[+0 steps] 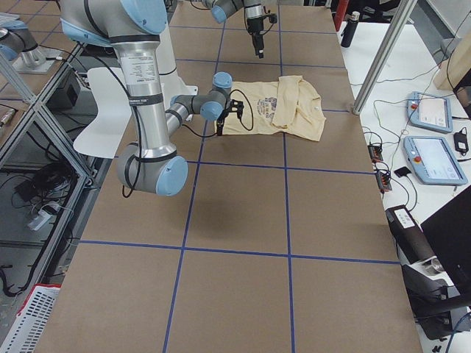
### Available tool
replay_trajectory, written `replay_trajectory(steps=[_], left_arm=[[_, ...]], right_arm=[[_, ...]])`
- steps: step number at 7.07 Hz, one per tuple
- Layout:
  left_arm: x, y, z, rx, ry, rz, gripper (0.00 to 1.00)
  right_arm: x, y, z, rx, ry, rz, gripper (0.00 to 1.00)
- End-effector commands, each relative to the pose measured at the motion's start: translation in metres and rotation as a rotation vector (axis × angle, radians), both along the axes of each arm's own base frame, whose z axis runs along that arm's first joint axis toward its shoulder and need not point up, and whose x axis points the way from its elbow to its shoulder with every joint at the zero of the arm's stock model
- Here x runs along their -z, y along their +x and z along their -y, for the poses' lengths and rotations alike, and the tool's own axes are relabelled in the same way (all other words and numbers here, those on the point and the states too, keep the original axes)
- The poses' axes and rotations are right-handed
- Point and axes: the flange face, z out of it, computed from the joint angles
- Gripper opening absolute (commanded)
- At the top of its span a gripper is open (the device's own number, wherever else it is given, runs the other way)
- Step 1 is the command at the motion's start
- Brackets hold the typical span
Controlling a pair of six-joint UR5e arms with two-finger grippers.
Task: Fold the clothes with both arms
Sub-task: 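Move the left gripper back while the right gripper reaches to the nearest hem corner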
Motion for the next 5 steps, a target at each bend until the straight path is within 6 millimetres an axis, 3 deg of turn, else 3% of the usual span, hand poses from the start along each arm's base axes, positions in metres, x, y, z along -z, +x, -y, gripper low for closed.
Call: replay_trajectory(steps=[1, 5], left_arm=[[0.0018, -0.0004, -0.0002, 0.000, 0.002, -0.003, 0.99], [0.0014, -0.0014, 0.0001, 0.002, 0.002, -0.003, 0.99]], right_arm=[[-0.0058, -0.0032, -0.0006, 0.009, -0.011, -0.011, 0.85], [-0.0081, -0.0079, -0.0060, 0.029, -0.025, -0.013, 0.70]])
